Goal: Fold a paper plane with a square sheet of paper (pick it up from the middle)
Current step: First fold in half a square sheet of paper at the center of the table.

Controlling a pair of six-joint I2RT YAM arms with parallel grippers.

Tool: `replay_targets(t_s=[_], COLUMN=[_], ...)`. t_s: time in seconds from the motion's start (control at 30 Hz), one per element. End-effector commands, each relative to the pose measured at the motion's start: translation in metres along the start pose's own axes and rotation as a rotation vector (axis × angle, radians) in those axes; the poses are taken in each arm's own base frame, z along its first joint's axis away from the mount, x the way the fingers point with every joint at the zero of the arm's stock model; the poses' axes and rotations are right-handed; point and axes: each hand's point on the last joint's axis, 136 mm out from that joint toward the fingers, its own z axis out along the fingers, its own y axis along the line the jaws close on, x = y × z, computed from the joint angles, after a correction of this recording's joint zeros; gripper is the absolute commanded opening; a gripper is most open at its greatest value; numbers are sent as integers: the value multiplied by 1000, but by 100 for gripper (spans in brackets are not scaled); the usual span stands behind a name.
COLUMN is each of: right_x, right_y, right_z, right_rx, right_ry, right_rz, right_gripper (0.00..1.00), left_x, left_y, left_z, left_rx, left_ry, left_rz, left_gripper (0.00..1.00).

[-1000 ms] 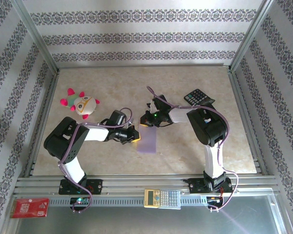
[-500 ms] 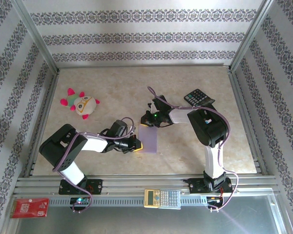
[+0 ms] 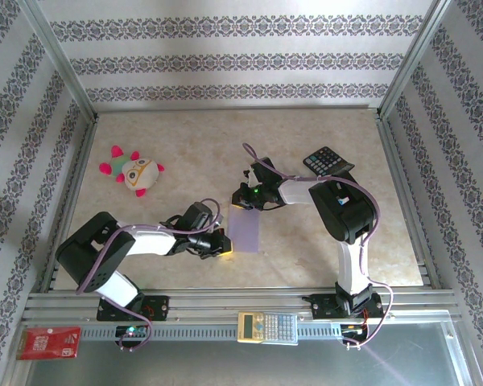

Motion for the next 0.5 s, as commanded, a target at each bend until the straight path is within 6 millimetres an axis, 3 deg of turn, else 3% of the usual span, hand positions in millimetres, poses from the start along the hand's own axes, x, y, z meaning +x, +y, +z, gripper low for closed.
replay_targets(t_s=[0.0, 0.1, 0.2, 0.37, 0.47], right_x=[31, 31, 25, 7, -1], right_y=[-82, -80, -64, -3, 36], right_z=[7, 7, 5, -11, -34], right_rx=[272, 265, 211, 37, -64], right_ry=[52, 60, 58, 43, 22], right_rz=[112, 101, 53, -91, -169], right_gripper=[0, 0, 0, 0, 6], left_x=[32, 25, 5, -34, -47], left_y=[25, 0, -17, -15, -28], left_z=[-1, -13, -35, -70, -72], left_rx=[-88, -11, 22, -34, -38], left_ry=[105, 71, -30, -251, -276], left_rz=[-41, 32, 76, 68, 94], left_gripper=[0, 2, 5, 14, 17])
